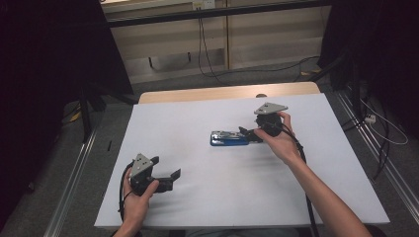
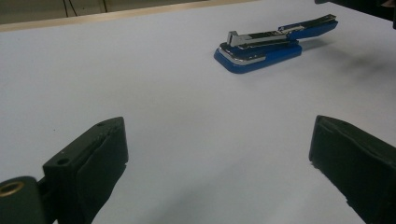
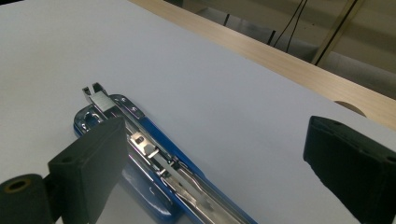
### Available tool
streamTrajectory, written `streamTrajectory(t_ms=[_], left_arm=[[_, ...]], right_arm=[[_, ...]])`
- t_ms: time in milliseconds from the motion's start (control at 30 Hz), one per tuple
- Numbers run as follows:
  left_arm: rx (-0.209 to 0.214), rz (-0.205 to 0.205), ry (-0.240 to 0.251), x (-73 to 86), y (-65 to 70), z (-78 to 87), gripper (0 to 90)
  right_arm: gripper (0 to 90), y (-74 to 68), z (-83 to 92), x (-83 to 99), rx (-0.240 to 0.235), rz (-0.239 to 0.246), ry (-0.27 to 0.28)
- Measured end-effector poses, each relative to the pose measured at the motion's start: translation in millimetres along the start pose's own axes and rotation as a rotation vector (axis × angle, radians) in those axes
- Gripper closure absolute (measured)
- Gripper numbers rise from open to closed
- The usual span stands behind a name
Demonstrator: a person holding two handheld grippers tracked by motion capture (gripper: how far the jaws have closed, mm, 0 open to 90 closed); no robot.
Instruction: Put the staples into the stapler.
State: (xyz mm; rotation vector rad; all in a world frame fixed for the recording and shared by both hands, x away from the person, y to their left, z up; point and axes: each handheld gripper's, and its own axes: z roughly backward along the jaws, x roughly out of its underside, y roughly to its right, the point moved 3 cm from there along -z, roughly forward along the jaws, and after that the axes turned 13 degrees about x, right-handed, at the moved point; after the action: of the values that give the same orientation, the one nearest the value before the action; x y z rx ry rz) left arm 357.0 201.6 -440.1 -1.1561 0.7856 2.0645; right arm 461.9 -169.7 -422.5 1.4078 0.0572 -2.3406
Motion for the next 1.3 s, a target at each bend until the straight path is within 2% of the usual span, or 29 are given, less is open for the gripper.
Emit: streamTrajectory(t_ms=[200, 400, 533, 700, 833, 1067, 1300], left_arm=[[-0.004, 0.007, -0.002, 1.4, -0.5, -0.1, 4.7], [-0.004, 0.008, 0.0, 1.6, -0.8, 0.3, 4.7], [-0.002, 0.016, -0.007, 2.9, -1.5, -0.9, 4.8], [-0.007, 0.01, 0.008, 1.4, -1.0, -0.1, 4.9], [-0.007, -0.01, 0.017, -0.2, 0.2, 1.1, 4.9], [-0.006, -0.007, 0.026, -2.9, 0.9, 1.3, 5.3], [-0.006, -0.014, 0.032, -3.8, -0.3, 0.5, 5.2]], right_arm=[[6.7, 6.4, 12.9, 8.5, 0.012, -0.051, 0.026], [5.7, 14.4, 25.6, 14.5, 0.047, -0.091, 0.04], [5.7, 18.3, 33.5, 20.6, 0.06, -0.105, 0.042], [5.5, 24.0, 41.4, 33.3, 0.083, -0.133, 0.048], [5.5, 29.0, 49.3, 44.1, 0.092, -0.159, 0.054], [5.5, 37.0, 63.7, 57.3, 0.117, -0.185, 0.086], [5.6, 42.2, 75.8, 67.1, 0.134, -0.194, 0.094]])
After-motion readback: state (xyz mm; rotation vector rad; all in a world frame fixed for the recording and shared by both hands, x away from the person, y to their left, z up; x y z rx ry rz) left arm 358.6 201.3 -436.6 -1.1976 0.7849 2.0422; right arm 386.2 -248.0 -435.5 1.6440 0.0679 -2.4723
